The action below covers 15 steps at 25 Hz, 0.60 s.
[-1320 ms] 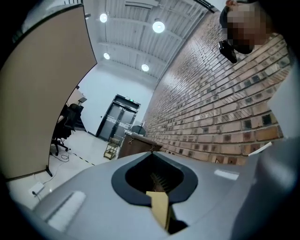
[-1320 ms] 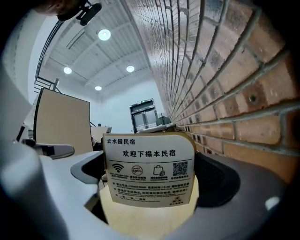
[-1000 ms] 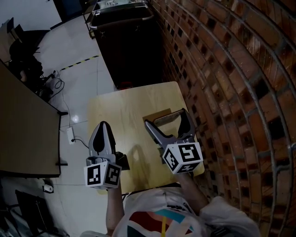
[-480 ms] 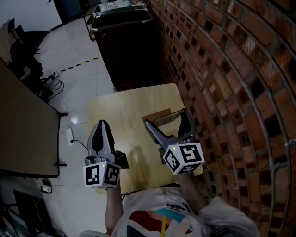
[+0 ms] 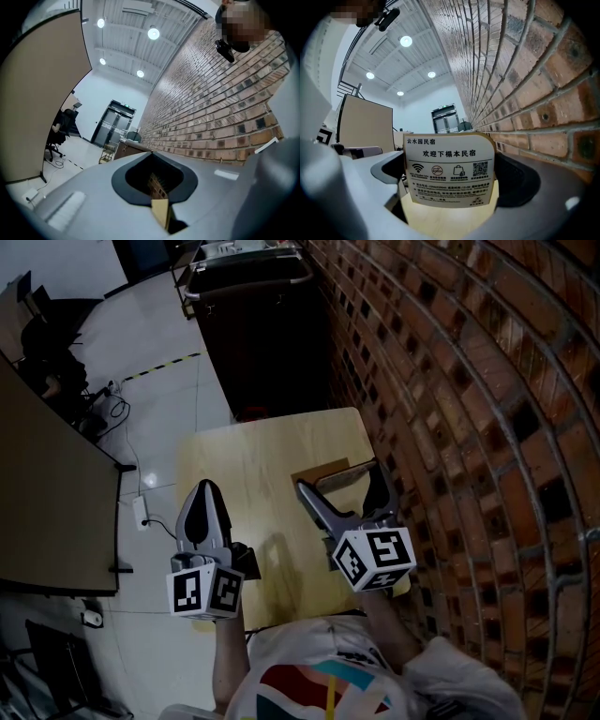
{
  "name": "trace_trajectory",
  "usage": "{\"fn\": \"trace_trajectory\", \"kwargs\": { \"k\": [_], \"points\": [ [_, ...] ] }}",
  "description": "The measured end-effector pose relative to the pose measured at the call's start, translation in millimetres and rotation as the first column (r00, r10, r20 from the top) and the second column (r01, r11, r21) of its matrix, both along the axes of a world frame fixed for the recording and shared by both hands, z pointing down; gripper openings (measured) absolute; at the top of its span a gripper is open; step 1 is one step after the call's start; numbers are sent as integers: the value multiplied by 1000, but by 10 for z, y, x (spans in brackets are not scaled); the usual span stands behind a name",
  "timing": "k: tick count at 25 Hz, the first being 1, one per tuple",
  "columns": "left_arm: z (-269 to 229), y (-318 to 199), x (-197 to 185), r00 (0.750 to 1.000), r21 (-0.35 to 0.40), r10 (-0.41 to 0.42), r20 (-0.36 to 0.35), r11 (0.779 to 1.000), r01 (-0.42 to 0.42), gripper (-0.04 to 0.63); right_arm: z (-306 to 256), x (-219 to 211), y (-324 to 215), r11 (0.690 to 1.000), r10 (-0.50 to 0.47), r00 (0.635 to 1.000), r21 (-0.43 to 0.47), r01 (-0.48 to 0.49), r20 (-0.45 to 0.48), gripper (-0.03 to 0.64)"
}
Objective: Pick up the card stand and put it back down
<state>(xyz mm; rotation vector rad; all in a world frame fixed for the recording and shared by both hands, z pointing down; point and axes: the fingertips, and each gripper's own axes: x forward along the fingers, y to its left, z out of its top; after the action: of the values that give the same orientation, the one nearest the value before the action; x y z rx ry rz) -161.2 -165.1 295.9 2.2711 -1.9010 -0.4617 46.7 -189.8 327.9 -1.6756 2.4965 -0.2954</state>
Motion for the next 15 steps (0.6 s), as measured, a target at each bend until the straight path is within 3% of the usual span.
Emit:
{"fn": "trace_trajectory", "kwargs": {
  "k": [6,15],
  "points": [
    [106,-33,-11,1000,-36,-3,-8,999,3,5,251,-28,-297,999,4,999,-46,-5,-35,575],
    [347,-166,-191,999,-94,-41,-10,995,40,5,1208,-64,-1473,974,55,982,-205,-92,-182,575]
  ]
}}
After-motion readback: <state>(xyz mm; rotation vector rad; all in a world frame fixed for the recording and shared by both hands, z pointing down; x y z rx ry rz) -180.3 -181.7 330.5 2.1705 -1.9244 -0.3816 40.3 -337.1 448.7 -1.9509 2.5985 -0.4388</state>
